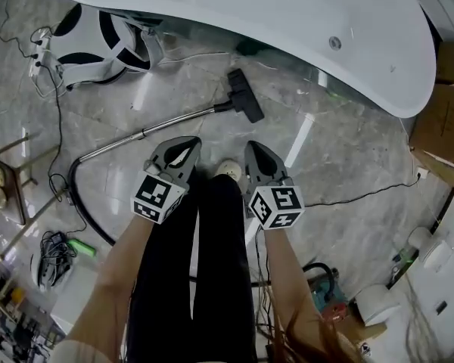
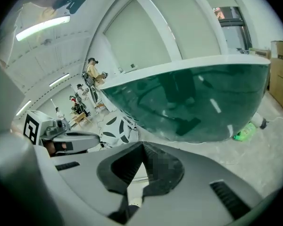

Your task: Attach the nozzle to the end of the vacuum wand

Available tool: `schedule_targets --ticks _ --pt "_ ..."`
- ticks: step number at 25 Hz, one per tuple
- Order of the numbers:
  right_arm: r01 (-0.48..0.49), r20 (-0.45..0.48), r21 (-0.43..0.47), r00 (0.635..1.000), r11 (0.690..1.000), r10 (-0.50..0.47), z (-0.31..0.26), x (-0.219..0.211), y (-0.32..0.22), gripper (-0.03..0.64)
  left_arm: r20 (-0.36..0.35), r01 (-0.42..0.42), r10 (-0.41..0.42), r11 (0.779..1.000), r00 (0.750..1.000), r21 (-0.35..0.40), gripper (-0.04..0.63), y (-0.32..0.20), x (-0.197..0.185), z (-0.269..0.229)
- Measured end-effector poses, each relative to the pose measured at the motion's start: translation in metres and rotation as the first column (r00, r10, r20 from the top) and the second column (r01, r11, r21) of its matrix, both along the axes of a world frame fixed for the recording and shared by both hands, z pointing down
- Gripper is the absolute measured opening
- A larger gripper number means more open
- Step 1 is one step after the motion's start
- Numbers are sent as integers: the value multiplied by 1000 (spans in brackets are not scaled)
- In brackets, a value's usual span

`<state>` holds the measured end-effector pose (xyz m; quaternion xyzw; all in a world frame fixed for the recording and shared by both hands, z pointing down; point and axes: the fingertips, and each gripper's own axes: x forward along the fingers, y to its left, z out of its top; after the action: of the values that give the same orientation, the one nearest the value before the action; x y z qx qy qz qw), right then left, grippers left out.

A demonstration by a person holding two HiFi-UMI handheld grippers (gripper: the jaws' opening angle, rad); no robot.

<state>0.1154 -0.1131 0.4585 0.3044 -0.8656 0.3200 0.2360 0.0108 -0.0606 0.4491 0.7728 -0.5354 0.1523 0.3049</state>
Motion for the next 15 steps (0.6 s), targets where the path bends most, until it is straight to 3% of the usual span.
schedule_targets --ticks 7,15 --pt "-52 -16 14 998 999 52 6 21 -8 14 5 72 -72 996 997 -45 11 11 -13 19" --pt "-6 -40 32 999 999 7 20 17 -20 14 91 52 -48 998 995 -41 11 -8 -18 33"
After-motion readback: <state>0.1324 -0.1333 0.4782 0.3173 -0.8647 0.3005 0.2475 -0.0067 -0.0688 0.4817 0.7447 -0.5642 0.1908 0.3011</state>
